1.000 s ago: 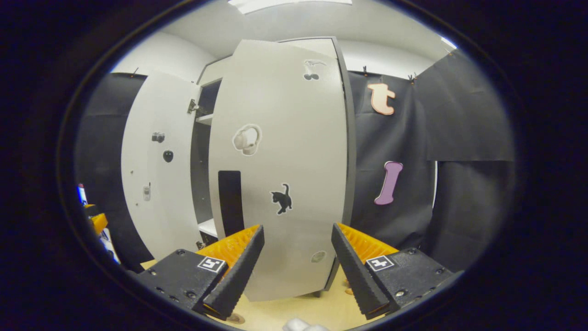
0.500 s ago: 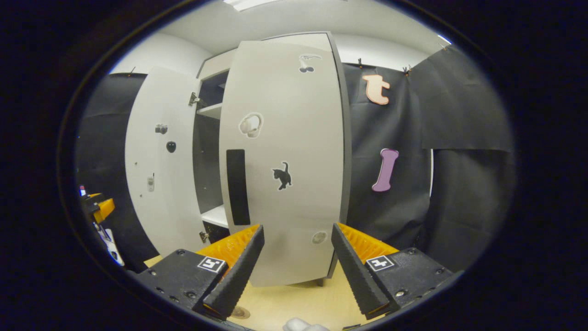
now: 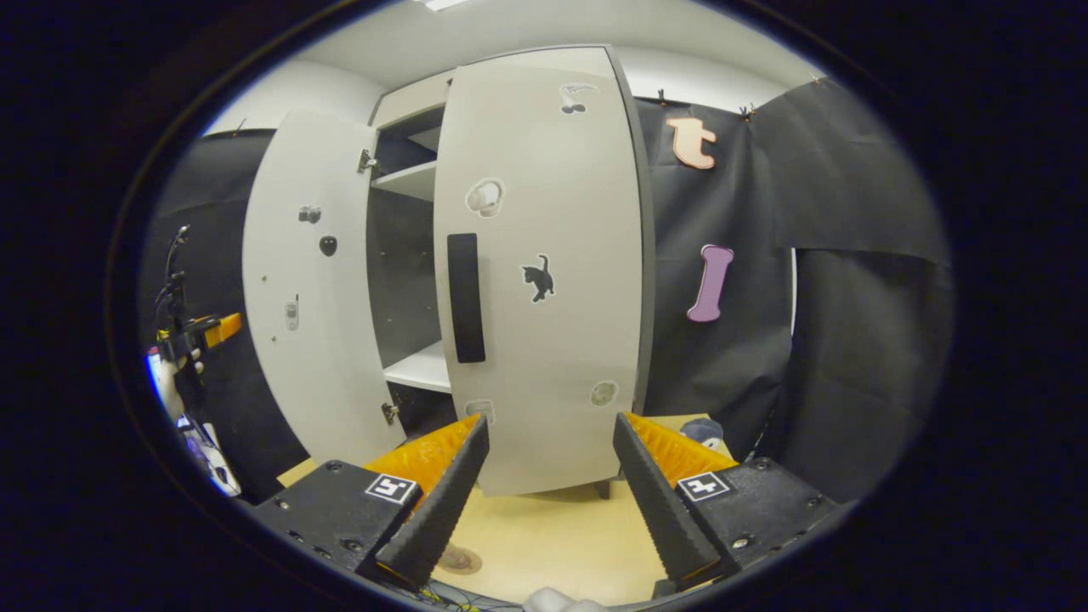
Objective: Grasp the bottle in the cabinet with the left hand and place it on the coaster, then close the right door with the right hand and the left door with the left hand.
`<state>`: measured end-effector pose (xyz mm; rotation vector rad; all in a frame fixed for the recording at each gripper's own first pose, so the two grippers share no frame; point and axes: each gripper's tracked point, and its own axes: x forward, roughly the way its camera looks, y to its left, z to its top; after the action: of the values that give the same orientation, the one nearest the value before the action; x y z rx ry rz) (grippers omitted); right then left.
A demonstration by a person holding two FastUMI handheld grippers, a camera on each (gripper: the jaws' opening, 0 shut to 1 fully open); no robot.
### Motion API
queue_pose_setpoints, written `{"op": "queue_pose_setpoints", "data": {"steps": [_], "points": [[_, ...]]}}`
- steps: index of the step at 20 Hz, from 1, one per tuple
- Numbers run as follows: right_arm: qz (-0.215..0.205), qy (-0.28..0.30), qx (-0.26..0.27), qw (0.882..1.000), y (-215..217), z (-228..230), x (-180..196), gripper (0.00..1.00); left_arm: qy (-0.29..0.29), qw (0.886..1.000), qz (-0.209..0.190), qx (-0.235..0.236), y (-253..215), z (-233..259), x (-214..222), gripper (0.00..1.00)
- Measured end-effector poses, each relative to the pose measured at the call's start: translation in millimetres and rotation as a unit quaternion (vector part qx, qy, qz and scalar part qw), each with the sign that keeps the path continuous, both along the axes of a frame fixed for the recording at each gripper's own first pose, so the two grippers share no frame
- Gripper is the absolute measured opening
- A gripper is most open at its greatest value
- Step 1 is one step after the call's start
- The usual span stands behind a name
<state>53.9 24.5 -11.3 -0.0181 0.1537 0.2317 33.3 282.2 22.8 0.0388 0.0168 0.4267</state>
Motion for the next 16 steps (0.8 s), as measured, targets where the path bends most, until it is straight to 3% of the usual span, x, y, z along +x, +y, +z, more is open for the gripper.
{"op": "queue_pose_setpoints", "data": {"steps": [3, 5, 6, 9, 10, 13, 15, 16], "points": [[-0.008, -0.002, 0.005, 1.000, -0.1, 5.6, -0.4, 0.97, 0.000, 1.000, -0.026, -0.008, -9.7, 1.2, 24.0, 0.99], [-0.011, -0.006, 0.011, 1.000, -0.7, 9.7, -3.8, 0.97, -0.005, 0.997, -0.068, -0.021, -33.4, 2.9, 36.3, 0.98], [-0.014, -0.010, 0.013, 1.000, -2.1, 12.0, -5.8, 0.97, -0.005, 0.997, -0.071, -0.020, -38.7, 5.4, 42.5, 1.00], [-0.022, -0.012, 0.013, 1.000, -8.8, 10.4, -9.9, 0.97, -0.012, 0.997, -0.077, -0.007, -43.8, 10.6, 40.9, 0.82], [-0.026, -0.012, 0.015, 0.999, -11.8, 11.4, -10.4, 0.96, -0.011, 0.996, -0.084, -0.015, -48.7, 8.4, 39.6, 0.89], [-0.037, -0.014, 0.019, 0.999, -18.9, 11.3, -13.1, 0.97, -0.008, 0.996, -0.085, -0.007, -53.4, 11.6, 38.5, 0.82], [-0.042, -0.015, 0.020, 0.999, -22.6, 13.1, -17.0, 0.96, -0.014, 0.996, -0.088, -0.010, -61.9, 12.2, 37.3, 0.89], [-0.045, -0.016, 0.019, 0.999, -24.9, 13.9, -18.8, 0.96, -0.016, 0.995, -0.094, -0.014, -69.4, 11.7, 38.3, 0.82]]}}
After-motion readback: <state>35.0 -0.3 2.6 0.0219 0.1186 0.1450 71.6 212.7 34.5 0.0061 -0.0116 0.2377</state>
